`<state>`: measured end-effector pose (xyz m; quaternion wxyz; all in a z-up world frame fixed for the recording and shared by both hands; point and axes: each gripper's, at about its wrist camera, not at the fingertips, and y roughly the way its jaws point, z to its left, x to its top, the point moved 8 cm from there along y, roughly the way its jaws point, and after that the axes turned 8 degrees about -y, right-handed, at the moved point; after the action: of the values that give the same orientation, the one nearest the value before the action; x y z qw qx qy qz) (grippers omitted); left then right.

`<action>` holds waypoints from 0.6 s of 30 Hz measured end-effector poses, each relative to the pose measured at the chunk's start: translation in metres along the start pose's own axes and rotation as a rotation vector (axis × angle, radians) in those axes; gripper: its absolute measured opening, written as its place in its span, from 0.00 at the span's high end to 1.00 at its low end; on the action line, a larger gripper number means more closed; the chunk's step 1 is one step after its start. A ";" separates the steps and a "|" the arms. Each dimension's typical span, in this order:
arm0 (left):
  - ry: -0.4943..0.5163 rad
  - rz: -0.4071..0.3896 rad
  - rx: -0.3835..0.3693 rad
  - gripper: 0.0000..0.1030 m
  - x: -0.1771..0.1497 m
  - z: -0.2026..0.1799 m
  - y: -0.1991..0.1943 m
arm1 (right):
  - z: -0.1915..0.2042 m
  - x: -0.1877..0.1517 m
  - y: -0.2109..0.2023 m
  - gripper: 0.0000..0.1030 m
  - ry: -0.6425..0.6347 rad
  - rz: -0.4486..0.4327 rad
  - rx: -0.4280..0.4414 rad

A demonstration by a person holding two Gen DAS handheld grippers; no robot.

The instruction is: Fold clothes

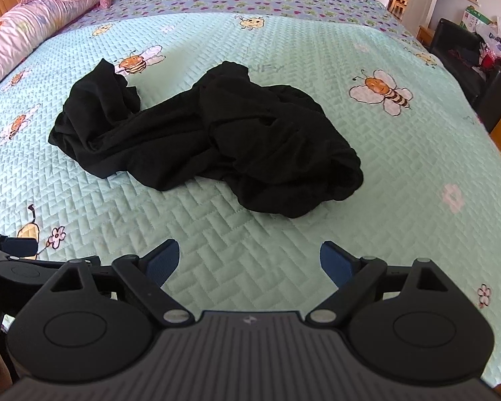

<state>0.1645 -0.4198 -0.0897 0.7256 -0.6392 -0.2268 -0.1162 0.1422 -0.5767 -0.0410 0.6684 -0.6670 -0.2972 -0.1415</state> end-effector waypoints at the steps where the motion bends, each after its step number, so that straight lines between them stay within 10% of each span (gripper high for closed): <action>1: -0.004 -0.035 -0.037 0.27 0.005 0.001 -0.003 | -0.002 0.001 -0.001 0.11 0.011 -0.035 0.027; 8: 0.176 -0.347 -0.144 0.27 0.019 -0.003 -0.013 | -0.035 0.003 -0.019 0.11 -0.076 -0.427 0.066; 18: 0.190 -0.293 -0.201 0.27 0.042 -0.004 0.025 | -0.066 0.018 0.021 0.12 -0.142 -0.424 0.036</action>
<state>0.2132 -0.4151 -0.0915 0.6516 -0.6548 -0.2351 -0.3022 0.1826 -0.6355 -0.0433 0.6130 -0.5858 -0.4794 -0.2262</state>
